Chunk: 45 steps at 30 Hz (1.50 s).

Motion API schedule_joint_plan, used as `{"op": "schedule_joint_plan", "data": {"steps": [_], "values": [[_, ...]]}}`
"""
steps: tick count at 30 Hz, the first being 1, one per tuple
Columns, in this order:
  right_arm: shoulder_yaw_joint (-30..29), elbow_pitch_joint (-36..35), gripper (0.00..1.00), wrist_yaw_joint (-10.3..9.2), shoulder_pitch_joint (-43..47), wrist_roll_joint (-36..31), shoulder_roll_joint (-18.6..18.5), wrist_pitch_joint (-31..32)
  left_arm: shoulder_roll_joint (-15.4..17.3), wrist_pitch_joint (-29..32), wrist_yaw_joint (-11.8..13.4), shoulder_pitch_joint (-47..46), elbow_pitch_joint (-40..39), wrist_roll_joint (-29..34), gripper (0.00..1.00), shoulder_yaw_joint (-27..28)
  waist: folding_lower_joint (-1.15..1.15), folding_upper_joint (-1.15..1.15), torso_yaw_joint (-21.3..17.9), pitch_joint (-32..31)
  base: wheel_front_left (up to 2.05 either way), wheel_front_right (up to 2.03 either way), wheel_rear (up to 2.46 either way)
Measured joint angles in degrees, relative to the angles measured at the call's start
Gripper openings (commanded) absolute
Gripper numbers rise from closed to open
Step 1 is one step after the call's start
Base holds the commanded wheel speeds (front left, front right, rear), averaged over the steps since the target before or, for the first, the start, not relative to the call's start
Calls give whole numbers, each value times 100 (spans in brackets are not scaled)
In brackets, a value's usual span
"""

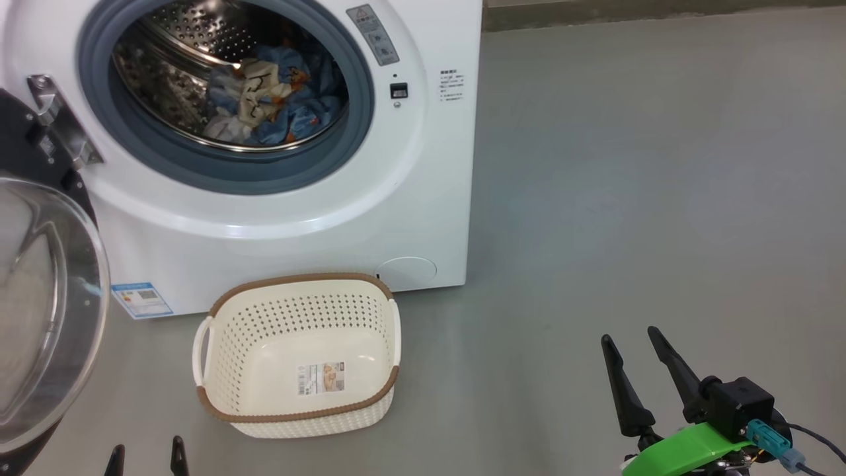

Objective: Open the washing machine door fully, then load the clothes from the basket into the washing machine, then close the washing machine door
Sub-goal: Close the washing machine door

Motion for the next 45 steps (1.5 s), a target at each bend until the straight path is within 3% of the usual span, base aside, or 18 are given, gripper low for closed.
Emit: {"op": "schedule_joint_plan", "data": {"steps": [13,45], "values": [[80,-29,100,0,124,-101,1,0,-1,0,18,5,-10,-8,100,-1,0,0,563,-112,0,0,0],[324,127,100,0,229,-156,7,1,1,0,198,210,21,-266,100,105,0,0,2651,-370,0,0,0]]}}
